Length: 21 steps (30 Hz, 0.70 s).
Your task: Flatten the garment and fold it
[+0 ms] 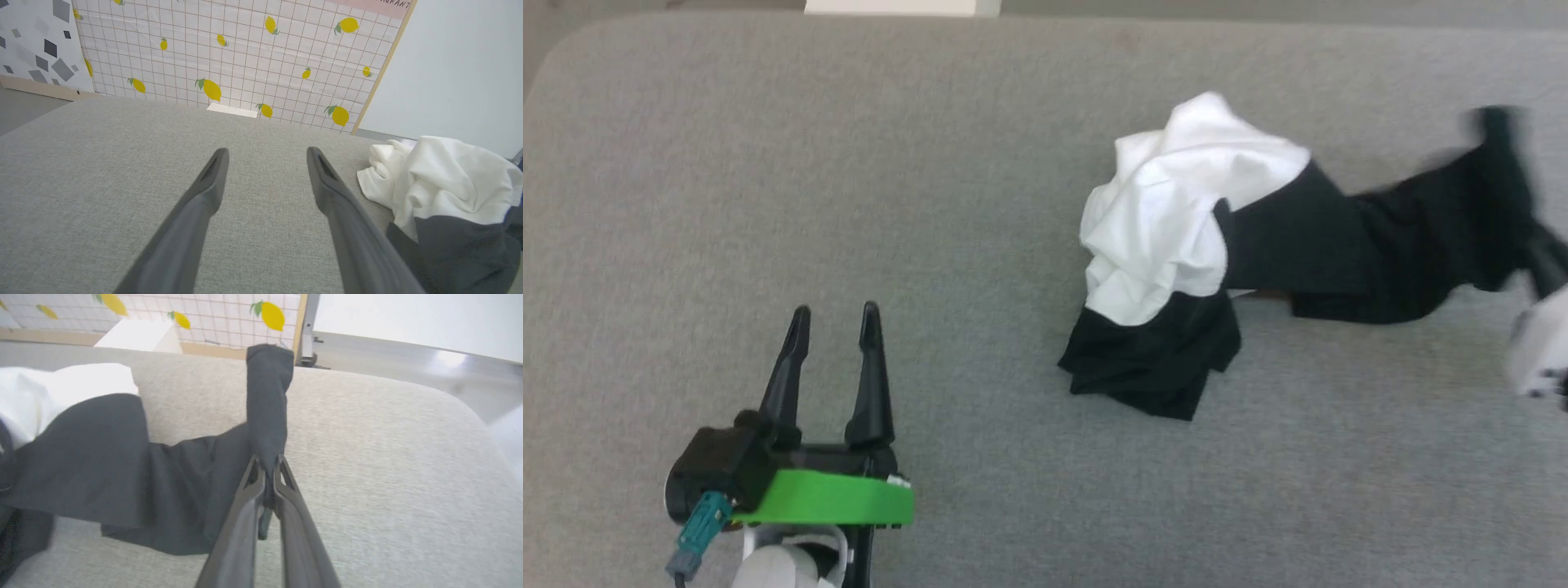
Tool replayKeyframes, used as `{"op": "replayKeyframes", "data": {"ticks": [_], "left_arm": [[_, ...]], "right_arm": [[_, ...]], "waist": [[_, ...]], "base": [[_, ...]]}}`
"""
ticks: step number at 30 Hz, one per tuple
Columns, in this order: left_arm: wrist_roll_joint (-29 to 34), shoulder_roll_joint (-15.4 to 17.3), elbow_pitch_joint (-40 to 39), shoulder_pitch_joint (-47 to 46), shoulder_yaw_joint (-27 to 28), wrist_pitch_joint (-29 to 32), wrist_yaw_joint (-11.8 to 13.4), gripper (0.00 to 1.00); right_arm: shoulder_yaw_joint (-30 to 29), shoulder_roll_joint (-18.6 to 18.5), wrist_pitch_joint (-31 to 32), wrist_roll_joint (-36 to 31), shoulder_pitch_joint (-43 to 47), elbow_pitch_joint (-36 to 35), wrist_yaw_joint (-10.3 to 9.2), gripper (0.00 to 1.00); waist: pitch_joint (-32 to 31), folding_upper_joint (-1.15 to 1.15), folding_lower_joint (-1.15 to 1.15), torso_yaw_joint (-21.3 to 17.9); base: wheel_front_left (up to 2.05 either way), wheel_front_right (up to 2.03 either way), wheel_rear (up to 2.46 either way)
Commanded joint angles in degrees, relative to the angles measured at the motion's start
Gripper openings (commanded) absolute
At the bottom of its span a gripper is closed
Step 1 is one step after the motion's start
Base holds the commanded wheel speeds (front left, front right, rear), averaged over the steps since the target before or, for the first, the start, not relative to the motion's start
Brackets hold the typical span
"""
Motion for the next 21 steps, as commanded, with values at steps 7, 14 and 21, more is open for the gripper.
{"op": "replayKeyframes", "data": {"ticks": [7, 14, 21], "left_arm": [[1.2, -0.3, -0.3, 3.0, 0.1, -0.3, -0.4, 1.00], [1.4, 0.4, 1.0, 4.4, 1.0, -0.3, -1.1, 1.00], [1.5, 0.7, 1.8, 5.3, 0.7, -0.3, -1.3, 1.00]], "right_arm": [[-19.0, 3.1, -1.9, -5.3, 11.6, -0.8, -0.10, 0.00], [-31.1, 8.0, -5.1, -11.9, 20.6, 2.5, -0.10, 0.00], [-26.4, 10.2, -9.2, -12.4, 18.5, 3.4, -0.10, 1.00]], "waist": [[-6.8, 0.00, 0.00, -5.2], [-7.9, 0.00, 0.00, -5.7], [-9.8, 0.00, 0.00, -6.2]], "base": [[0.00, 0.00, 0.00], [0.00, 0.00, 0.00], [0.00, 0.00, 0.00]]}}
